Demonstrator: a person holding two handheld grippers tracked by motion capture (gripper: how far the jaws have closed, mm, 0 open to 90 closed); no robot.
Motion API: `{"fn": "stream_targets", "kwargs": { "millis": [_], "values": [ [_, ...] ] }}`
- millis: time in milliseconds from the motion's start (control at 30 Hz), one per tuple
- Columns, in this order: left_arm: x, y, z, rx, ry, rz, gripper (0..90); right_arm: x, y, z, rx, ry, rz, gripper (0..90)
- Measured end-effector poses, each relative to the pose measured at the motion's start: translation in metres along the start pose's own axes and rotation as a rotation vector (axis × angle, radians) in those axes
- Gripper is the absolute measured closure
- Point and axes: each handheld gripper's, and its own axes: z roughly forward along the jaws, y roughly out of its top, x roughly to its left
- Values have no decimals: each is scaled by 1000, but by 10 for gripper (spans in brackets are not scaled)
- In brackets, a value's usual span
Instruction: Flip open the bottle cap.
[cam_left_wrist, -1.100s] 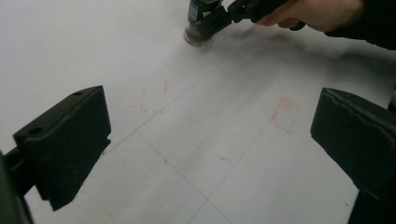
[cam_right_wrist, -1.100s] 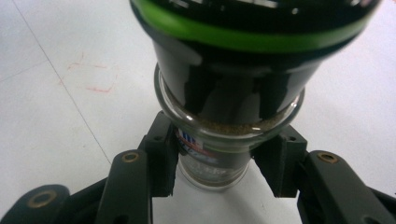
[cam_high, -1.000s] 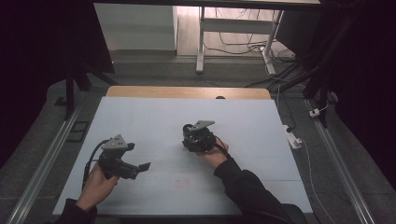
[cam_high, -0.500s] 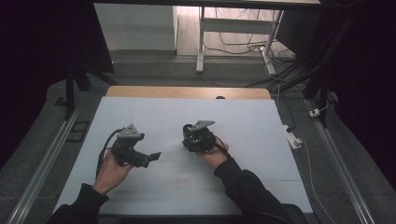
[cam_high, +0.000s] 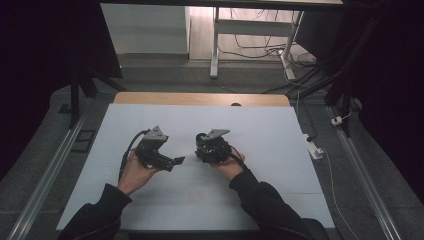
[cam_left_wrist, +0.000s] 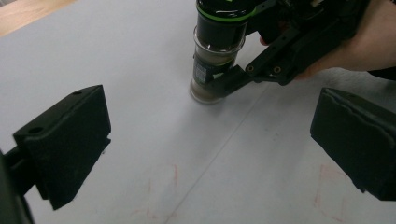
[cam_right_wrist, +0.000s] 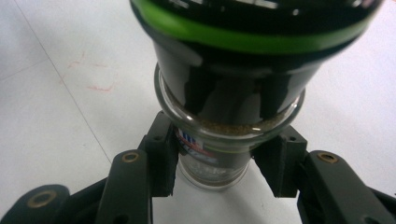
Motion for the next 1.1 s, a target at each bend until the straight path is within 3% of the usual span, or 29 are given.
{"fn": "stream_targets", "kwargs": {
  "millis": [333,467,533,567,600,633,833,933,1100],
  "values": [
    [0,15,23,5,-17,13,17,0,0,0,0,0,0,522],
    [1,19,30,7,-14,22,66,0,0,0,0,0,1,522],
    [2,20,31,3,-25,31,199,0,0,0,-1,0,-2,522],
    [1,21,31,0,-29,33,199,0,0,0,-1,0,-2,522],
    [1,22,30,-5,-48,44,325,0,0,0,0,1,0,522],
    [0,22,30,-5,-57,48,394,0,0,0,0,1,0,522],
    [-4,26,30,9,-79,60,721,0,0,0,0,0,-2,522],
    [-10,28,34,14,-102,90,865,0,0,0,0,0,-2,522],
    [-16,31,41,22,-78,106,885,0,0,0,1,0,-3,522]
  ]
}}
